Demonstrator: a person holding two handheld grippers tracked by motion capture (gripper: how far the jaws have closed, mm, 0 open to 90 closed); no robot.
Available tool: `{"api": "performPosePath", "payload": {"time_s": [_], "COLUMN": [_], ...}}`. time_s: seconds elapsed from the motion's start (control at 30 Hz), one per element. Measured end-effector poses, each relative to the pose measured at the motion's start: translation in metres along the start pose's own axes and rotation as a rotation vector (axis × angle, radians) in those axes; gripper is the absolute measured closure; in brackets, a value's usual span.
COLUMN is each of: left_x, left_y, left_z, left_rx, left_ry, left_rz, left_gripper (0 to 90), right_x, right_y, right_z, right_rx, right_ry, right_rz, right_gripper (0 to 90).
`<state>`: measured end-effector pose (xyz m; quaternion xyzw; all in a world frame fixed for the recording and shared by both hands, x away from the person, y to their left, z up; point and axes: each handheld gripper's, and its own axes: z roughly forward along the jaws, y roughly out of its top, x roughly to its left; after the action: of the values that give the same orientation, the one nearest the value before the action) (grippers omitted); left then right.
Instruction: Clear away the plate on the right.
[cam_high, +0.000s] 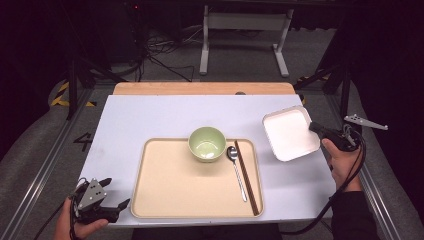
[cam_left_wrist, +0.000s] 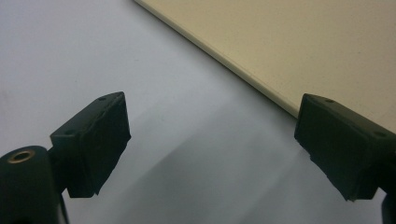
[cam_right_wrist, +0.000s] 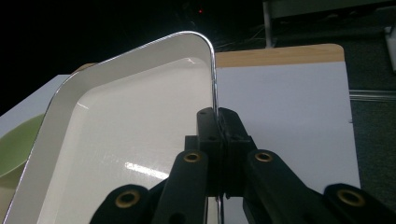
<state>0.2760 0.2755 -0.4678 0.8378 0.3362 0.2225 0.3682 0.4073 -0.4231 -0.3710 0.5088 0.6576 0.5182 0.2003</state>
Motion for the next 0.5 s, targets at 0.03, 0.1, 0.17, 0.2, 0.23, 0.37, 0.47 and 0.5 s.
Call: {"api": "performPosePath", "payload": {"time_s": [0.03, 0.1, 0.17, 0.2, 0.23, 0.37, 0.47, 0.5], "left_x": [0.000, 0.000, 0.000, 0.000, 0.000, 0.000, 0.000, 0.000], "left_y": [0.000, 0.000, 0.000, 0.000, 0.000, 0.000, 0.000, 0.000], "left_z": [0.000, 0.000, 0.000, 0.000, 0.000, 0.000, 0.000, 0.000], "left_rx": [-0.001, 0.000, -0.002, -0.002, -0.001, -0.002, -0.001, -0.001], "left_ry": [0.000, -0.001, 0.000, 0.001, 0.001, 0.000, 0.001, 0.000], "left_rz": [0.000, -0.001, 0.000, -0.002, -0.002, 0.000, -0.001, 0.001], "left_gripper": [11.2, 11.2, 11.2, 11.3, 11.2, 11.2, 11.3, 11.2], "right_x": [0.002, 0.006, 0.009, 0.011, 0.013, 0.023, 0.029, 0.031], "right_y": [0.000, 0.001, 0.002, 0.002, 0.003, 0.005, 0.007, 0.008], "right_z": [0.000, 0.001, 0.001, 0.001, 0.001, 0.001, 0.001, 0.001], "right_rx": [0.000, -0.001, -0.001, -0.002, -0.002, -0.007, -0.013, -0.012], "right_ry": [0.006, 0.016, 0.025, 0.029, 0.036, 0.062, 0.077, 0.082], "right_rz": [-0.002, -0.015, -0.021, -0.025, -0.028, -0.050, -0.067, -0.073], "right_gripper": [89.4, 89.4, 89.4, 89.3, 89.4, 89.4, 89.4, 89.3]}}
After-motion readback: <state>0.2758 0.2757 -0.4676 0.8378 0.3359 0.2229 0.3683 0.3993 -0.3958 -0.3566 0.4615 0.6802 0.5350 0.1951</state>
